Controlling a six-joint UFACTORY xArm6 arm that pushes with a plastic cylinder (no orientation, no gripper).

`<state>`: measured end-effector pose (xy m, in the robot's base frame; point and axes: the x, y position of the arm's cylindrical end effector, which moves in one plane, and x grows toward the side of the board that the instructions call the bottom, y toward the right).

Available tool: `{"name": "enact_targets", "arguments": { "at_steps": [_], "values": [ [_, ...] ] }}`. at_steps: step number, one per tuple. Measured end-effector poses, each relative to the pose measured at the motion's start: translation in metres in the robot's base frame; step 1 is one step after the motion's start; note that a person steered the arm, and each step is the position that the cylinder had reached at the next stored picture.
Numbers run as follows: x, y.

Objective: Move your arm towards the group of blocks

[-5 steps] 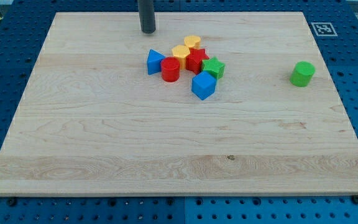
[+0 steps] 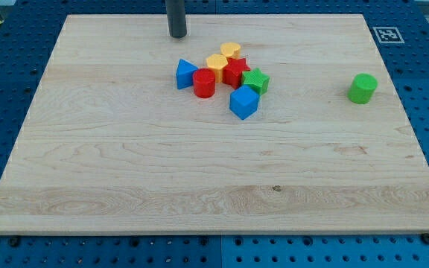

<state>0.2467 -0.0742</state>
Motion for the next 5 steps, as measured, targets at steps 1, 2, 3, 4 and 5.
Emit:
{"name": "enact_targets", "arguments": {
  "at_steps": [1,2,3,4,5],
  "values": [
    [-0.001,-0.001],
    [-0.001,-0.001],
    [0.001,0.003],
    [0.012,0.037],
    [0.038,0.068]
  ]
}}
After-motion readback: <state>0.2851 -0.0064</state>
